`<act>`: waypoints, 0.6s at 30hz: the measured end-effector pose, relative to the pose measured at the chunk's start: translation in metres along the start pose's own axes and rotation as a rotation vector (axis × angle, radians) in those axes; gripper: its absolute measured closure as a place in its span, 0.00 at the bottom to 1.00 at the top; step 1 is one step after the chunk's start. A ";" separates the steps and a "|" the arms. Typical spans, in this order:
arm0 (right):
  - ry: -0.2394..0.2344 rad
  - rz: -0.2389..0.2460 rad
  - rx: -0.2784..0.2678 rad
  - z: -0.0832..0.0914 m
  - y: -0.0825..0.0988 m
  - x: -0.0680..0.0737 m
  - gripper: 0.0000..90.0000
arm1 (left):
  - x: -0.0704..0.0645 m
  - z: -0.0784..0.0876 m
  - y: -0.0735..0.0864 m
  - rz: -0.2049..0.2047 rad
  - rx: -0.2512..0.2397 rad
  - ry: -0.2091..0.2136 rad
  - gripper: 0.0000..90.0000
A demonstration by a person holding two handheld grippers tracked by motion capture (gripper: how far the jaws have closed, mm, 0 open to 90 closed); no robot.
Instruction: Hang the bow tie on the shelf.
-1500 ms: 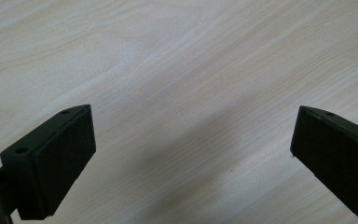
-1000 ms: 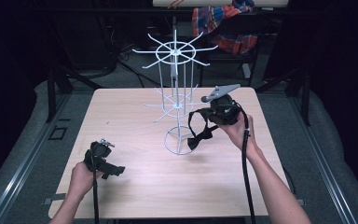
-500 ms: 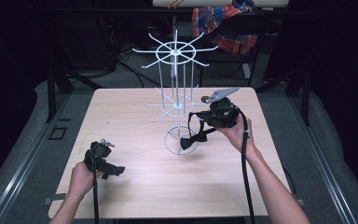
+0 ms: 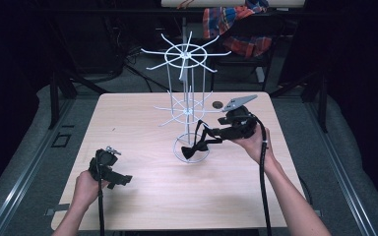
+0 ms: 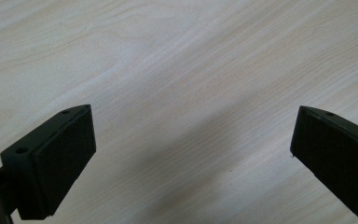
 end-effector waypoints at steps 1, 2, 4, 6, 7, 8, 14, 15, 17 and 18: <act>0.010 -0.002 0.001 0.002 0.002 0.000 0.50 | 0.000 0.000 0.000 0.000 0.000 0.000 0.00; 0.008 -0.014 0.008 0.005 0.004 0.000 0.46 | 0.000 0.000 0.000 0.001 0.000 -0.001 0.00; 0.013 -0.016 0.010 0.007 0.006 0.001 0.45 | 0.000 0.000 0.000 0.000 -0.001 -0.001 0.00; 0.012 -0.031 0.024 0.010 0.009 0.002 0.41 | 0.000 0.000 0.000 0.003 -0.001 -0.001 0.00; 0.008 -0.033 0.030 0.012 0.012 0.003 0.40 | 0.000 0.000 0.000 0.000 -0.001 -0.001 0.00; 0.006 -0.038 0.029 0.013 0.014 0.004 0.38 | 0.000 0.000 0.000 0.001 -0.002 -0.001 0.00; -0.008 -0.061 0.055 0.023 0.028 0.013 0.30 | -0.001 0.000 -0.001 0.001 -0.003 -0.003 0.00; -0.007 -0.066 0.061 0.025 0.030 0.015 0.28 | -0.001 0.000 -0.001 0.001 -0.002 -0.003 0.00; -0.011 -0.074 0.075 0.027 0.036 0.019 0.26 | -0.001 0.000 -0.001 -0.001 -0.001 -0.004 0.00; -0.011 -0.077 0.079 0.027 0.039 0.020 0.24 | -0.001 0.001 -0.001 -0.002 0.000 -0.003 0.00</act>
Point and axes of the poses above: each handheld gripper's, and its own axes: z roughly backward along the jaws, y roughly out of its underside, x roughly to its left, the point moved 8 cm from there along -z, roughly forward along the jaws, and after that the axes turned 15 degrees about -y, right-handed, at the moved point
